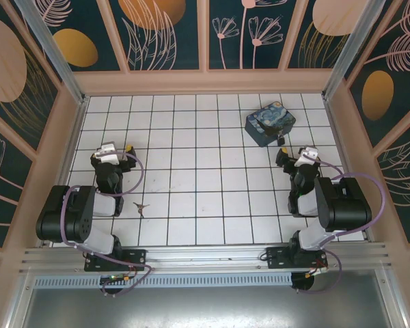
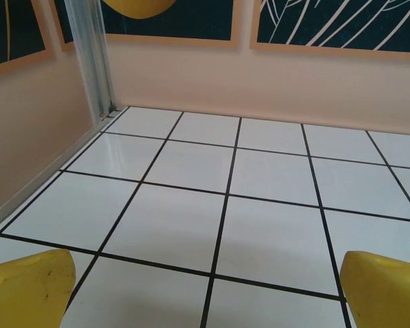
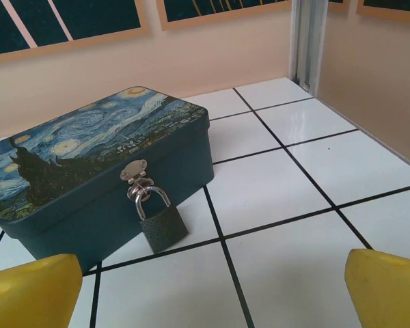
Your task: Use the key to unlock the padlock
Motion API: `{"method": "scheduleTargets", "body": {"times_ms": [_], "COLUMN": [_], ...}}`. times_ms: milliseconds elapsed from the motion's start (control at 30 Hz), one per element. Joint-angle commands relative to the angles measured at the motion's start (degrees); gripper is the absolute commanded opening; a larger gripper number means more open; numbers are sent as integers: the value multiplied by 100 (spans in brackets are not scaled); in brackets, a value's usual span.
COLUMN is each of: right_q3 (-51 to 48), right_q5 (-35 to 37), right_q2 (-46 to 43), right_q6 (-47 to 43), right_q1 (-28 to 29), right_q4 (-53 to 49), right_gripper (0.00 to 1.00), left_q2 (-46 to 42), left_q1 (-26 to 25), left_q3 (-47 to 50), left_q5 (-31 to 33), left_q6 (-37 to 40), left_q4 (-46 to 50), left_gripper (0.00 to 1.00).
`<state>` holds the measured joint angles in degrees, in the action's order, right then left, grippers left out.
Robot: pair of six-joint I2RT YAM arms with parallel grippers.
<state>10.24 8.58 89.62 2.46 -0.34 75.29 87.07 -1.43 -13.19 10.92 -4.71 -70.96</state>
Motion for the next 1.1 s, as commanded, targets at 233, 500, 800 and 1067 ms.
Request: {"method": "scheduleTargets", "body": {"times_ms": [233,500,800,1067], "right_q3": [84,88,182,791], "right_q5": [94,-14,-478,145], "right_q2": [-17,-16,-15,-1153], "right_q6": [63,35,-114,132], "right_q1": [-25,-29,-47,-38], "right_q4": [301,299,126,-1847], "right_gripper": [99,99,99,99], "left_q2": [-3,3,-5,-415], "left_q1": [20,29,38,143], "left_q3": [-17,-33,-26,-438], "left_q5": [-147,-160,-166,59], "left_q6": [56,40,37,-178], "left_q4": [-222,-199,-208,834], "left_gripper": [99,99,99,99]}}
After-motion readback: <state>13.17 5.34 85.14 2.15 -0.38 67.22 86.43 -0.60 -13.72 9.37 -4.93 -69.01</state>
